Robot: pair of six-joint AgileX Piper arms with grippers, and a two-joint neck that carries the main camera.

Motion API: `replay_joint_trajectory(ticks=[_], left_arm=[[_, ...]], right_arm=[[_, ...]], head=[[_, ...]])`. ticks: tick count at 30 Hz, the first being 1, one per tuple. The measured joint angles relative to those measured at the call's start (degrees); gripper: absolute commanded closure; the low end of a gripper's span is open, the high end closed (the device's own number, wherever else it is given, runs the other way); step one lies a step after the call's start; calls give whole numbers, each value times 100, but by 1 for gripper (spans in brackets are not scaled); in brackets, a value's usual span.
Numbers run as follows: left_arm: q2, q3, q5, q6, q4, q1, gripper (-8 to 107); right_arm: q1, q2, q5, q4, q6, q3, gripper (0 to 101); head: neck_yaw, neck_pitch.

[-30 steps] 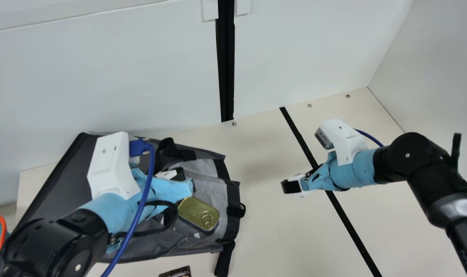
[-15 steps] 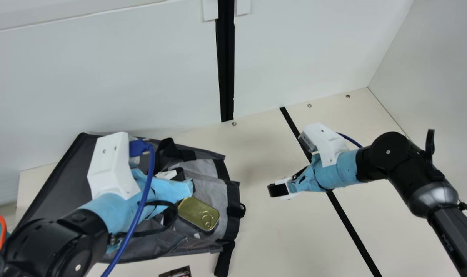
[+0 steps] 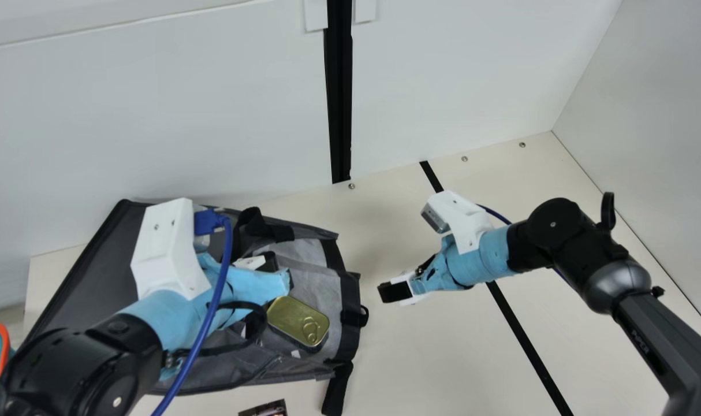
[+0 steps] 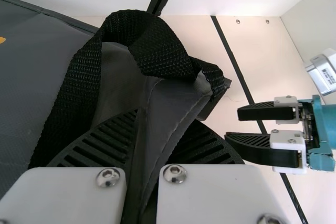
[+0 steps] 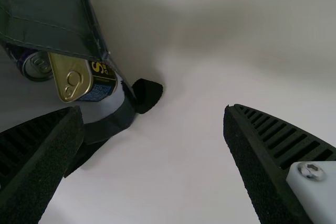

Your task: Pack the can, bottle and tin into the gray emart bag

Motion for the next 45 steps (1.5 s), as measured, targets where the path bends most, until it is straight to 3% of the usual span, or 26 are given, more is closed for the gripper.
replay_joint_trajectory(ticks=[27,45], left_arm=[[0,0,0,0,0,0,89],[0,0,0,0,0,0,89]], right_arm=[[668,1061,5,772,-745,-285,10],[973,1897,114,1252,-1148,-753,10]], head=[[0,0],[0,0]])
